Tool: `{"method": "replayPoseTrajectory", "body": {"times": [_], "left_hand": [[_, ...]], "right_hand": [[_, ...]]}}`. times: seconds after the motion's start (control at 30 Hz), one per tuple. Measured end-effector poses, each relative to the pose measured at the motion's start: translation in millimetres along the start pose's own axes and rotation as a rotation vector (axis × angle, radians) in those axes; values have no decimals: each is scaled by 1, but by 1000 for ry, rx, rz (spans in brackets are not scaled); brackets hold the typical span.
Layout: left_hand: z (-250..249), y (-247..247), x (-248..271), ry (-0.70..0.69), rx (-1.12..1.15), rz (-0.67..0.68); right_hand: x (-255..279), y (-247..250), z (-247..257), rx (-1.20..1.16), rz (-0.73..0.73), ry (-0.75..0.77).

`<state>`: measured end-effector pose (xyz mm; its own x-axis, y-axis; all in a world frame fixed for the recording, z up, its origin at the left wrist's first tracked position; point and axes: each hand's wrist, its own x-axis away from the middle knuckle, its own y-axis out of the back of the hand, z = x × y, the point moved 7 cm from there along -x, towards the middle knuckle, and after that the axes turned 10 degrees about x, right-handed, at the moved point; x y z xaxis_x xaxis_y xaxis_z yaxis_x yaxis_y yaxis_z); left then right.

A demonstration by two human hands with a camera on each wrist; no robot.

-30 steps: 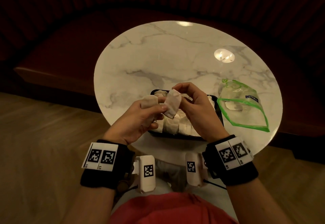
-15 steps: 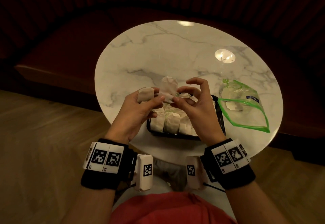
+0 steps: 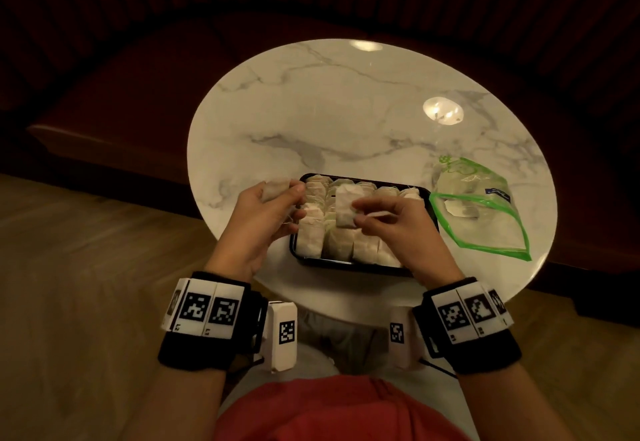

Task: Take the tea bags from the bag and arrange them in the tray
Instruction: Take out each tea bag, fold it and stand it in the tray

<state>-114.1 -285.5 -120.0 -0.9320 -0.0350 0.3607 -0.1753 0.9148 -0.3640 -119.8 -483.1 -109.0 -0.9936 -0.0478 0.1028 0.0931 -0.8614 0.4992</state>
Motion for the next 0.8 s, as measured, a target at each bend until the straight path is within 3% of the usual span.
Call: {"method": "replayPoseTrajectory", "body": {"times": [0.17, 0.57, 0.7, 0.8], "left_hand": [[0, 4, 0, 21, 14, -31], [6, -2, 2, 93, 75, 16], [7, -13, 9, 178, 75, 93], [10, -21, 14, 224, 60, 181]], "right_hand": [[5, -20, -19, 279, 154, -95], [2, -36, -9, 690, 190, -26], [2, -22, 13, 540, 47, 89], [7, -13, 43, 273, -73, 243]]}}
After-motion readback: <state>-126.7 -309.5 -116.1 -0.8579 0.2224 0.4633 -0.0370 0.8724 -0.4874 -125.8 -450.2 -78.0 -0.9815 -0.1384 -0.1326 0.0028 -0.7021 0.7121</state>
